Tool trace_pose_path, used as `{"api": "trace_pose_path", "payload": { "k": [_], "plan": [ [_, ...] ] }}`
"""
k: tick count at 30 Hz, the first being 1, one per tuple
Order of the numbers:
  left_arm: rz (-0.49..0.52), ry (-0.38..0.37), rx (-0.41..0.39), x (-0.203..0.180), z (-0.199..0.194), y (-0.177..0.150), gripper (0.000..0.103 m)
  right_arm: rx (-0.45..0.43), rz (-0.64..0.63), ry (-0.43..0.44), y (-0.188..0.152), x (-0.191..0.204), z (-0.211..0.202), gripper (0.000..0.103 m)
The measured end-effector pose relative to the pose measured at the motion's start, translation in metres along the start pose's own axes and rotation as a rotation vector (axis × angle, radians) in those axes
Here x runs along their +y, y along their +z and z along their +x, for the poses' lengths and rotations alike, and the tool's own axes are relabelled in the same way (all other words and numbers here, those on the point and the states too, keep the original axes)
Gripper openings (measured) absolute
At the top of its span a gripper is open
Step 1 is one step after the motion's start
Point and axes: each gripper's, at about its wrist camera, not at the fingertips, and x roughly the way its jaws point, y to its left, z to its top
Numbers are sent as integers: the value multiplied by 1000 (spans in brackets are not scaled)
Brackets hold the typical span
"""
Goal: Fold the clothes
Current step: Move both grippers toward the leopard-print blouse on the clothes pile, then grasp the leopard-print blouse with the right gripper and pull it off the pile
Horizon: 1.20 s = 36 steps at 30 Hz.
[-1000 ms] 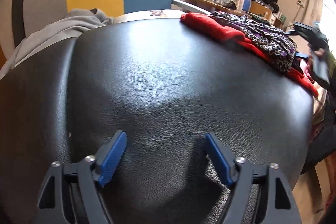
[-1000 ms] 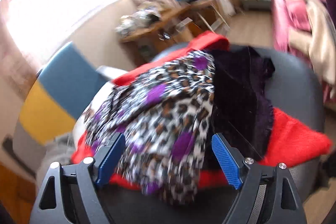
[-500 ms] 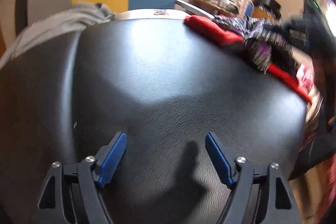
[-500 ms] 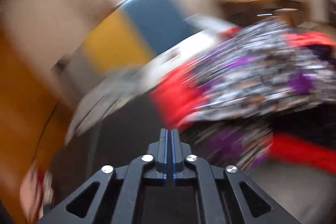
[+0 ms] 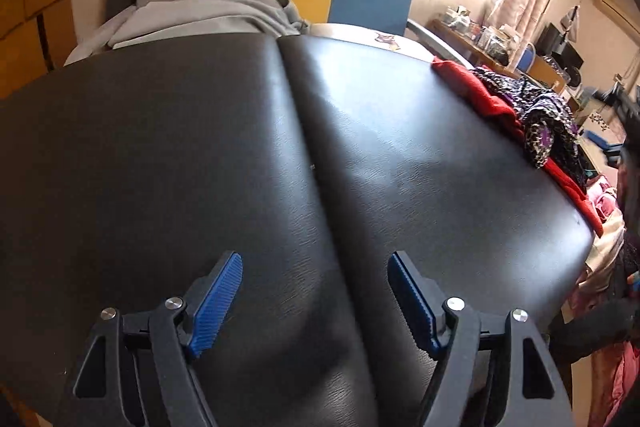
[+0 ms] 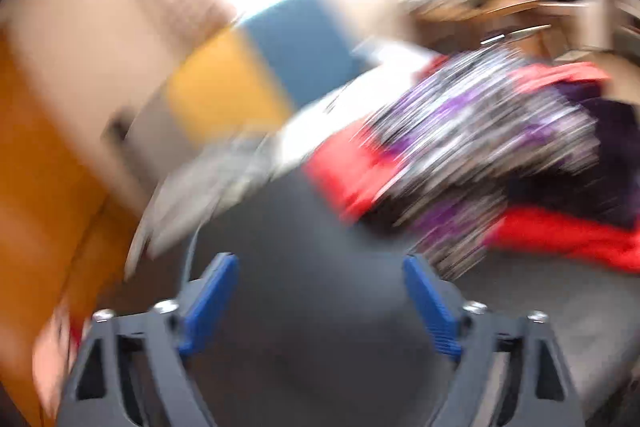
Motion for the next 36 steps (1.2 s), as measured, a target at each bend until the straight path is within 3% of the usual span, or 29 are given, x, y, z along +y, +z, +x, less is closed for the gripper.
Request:
{"api": "trace_pose_path", "payload": {
  "k": [3,5,9,12,14,15,17,19,21,22,25,28,30,33,34,35,36],
  "plan": [
    [-32,-7,35,5,8,-2,76,-174,167,-144,54,-49,-11,103],
    [-24,9,35,4,10,-1,76,-187,169,-205,85,-64,1,103],
    [-24,33,43,2,14,2,76,19,137,-182,116,-76,70,103],
    [-1,56,49,-2,15,1,77,236,159,-195,85,-87,101,101],
    [15,65,52,-3,15,-1,77,250,74,-263,70,-72,111,90],
    [12,64,51,-3,13,-2,77,229,32,-254,63,-60,107,86],
    [-2,56,47,-1,11,-5,77,212,4,-154,50,-38,95,70],
    [-28,41,47,2,7,-6,77,233,-42,37,29,-6,82,69],
    [-59,15,47,5,4,-8,76,341,-176,281,-14,50,72,71],
    [-76,3,47,7,0,-10,76,427,-250,355,-38,76,72,75],
    [-103,-11,31,16,-13,-16,76,583,-391,457,-98,130,66,76],
    [-101,-3,1,24,-28,-20,76,630,-411,477,-121,145,64,76],
    [-107,7,-2,29,-30,-22,76,553,-379,426,-96,135,62,76],
    [-125,24,6,36,-29,-25,76,336,-332,329,-44,95,22,80],
    [-130,29,8,38,-29,-26,76,230,-325,271,-24,82,4,88],
    [-136,35,11,40,-28,-27,76,127,-320,216,-3,70,-9,101],
    [-142,40,13,43,-28,-27,76,12,-304,160,21,56,-21,103]
  ]
}}
